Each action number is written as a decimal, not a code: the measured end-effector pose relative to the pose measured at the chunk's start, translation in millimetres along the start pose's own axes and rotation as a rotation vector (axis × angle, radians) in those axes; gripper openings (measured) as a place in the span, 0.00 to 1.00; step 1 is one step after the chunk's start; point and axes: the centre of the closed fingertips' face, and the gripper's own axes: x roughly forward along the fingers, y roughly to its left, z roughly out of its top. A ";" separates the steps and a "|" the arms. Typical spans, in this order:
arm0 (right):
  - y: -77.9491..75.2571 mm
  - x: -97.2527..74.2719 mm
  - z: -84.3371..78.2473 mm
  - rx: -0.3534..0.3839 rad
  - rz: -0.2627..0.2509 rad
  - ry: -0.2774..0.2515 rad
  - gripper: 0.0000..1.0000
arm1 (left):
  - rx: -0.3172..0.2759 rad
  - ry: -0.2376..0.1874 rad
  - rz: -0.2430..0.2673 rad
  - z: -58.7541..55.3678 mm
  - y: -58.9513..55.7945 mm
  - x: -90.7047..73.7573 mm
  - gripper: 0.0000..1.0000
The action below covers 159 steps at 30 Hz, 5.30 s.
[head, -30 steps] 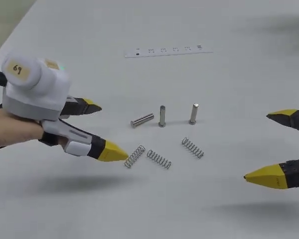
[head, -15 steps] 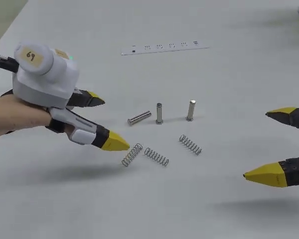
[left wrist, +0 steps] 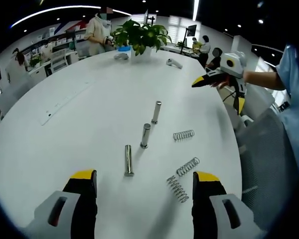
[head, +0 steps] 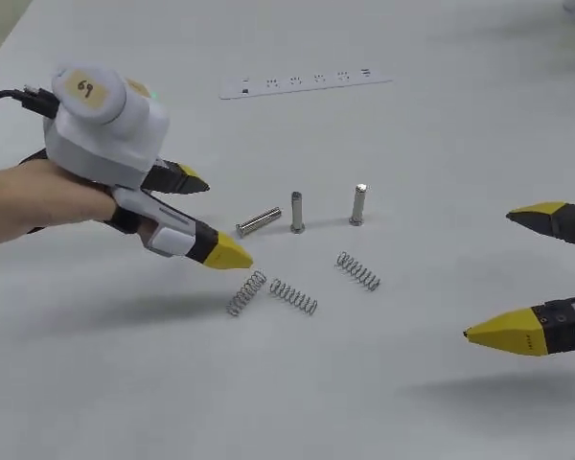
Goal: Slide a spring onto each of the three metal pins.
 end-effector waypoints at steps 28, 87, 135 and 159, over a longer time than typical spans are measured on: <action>-0.2 2.5 -7.0 0.024 0.006 0.000 1.00 | -0.014 0.043 0.000 6.1 13.9 26.3 0.46; -0.1 2.4 -19.2 0.062 0.007 0.004 0.99 | -0.015 0.129 0.014 9.8 26.7 68.4 0.04; 8.1 10.0 -16.4 0.065 0.029 0.000 0.98 | -0.025 0.154 0.079 7.9 33.3 52.7 0.00; 14.3 12.8 -13.0 0.057 0.043 0.000 0.97 | -0.107 0.034 0.153 8.1 38.4 28.2 0.00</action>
